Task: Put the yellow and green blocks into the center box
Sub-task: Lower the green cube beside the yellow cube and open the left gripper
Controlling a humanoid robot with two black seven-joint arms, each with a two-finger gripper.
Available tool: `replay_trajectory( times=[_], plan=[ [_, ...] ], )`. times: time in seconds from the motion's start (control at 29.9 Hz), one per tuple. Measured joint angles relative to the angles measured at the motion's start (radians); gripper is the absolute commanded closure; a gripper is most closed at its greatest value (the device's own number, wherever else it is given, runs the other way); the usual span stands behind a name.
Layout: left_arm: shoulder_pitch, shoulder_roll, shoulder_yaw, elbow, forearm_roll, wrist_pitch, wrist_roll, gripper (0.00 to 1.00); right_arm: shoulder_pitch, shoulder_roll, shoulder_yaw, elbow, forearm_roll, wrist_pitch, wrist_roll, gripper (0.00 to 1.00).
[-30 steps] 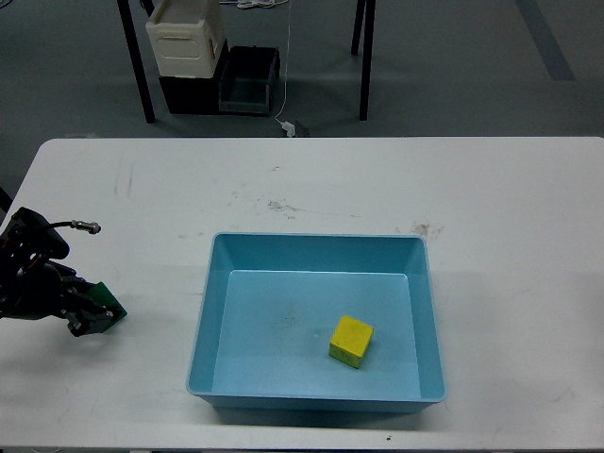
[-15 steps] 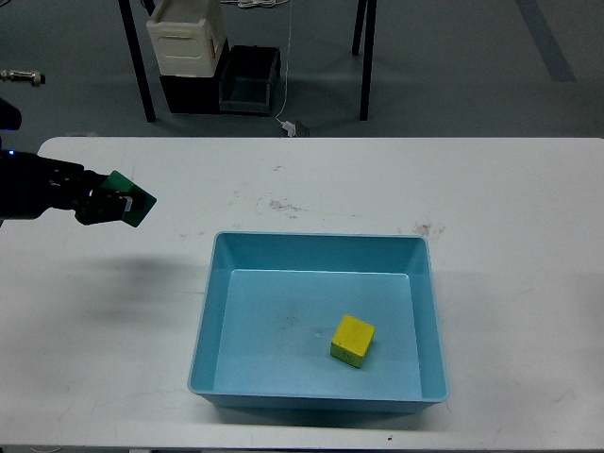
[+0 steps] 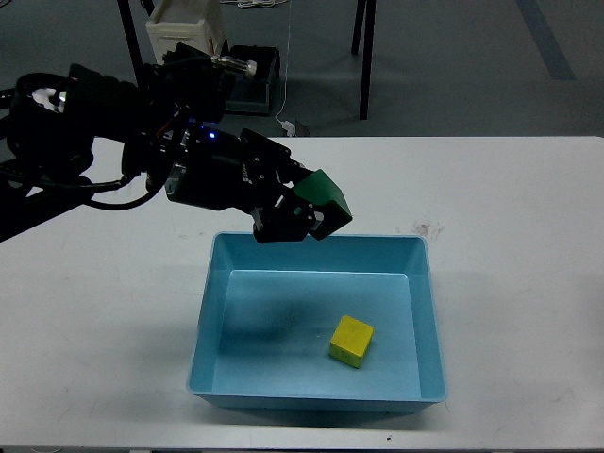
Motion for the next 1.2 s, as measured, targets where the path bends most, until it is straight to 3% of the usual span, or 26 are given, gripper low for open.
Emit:
replay_trajectory(
  times=[0.27, 0.37, 0.47, 0.84, 1.0, 1.2],
  plan=[
    [-0.055, -0.173, 0.233, 0.046, 0.193, 0.0, 0.0, 0.59, 0.0, 0.0, 0.008, 0.001, 0.028, -0.001, 0.0, 0.01],
    [-0.031, -0.21, 0.259, 0.101, 0.24, 0.0, 0.0, 0.4, 0.0, 0.0, 0.01, 0.002, 0.031, -0.006, 0.0, 0.01],
    [-0.01, -0.221, 0.267, 0.141, 0.252, 0.0, 0.001, 0.05, 0.0, 0.0, 0.012, 0.002, 0.031, -0.007, 0.0, 0.01],
    [0.036, -0.223, 0.239, 0.156, 0.231, 0.0, 0.001, 0.0, 0.0, 0.001, 0.008, 0.026, 0.068, -0.005, 0.0, 0.0],
    [0.065, -0.199, 0.072, 0.157, 0.048, 0.0, 0.001, 0.0, -0.004, 0.001, 0.002, 0.028, 0.069, -0.001, -0.002, 0.0],
    [0.239, -0.117, -0.353, 0.196, -0.494, 0.0, 0.0, 0.0, 0.004, 0.001, 0.0, 0.025, 0.069, -0.006, -0.002, 0.0]
  ],
)
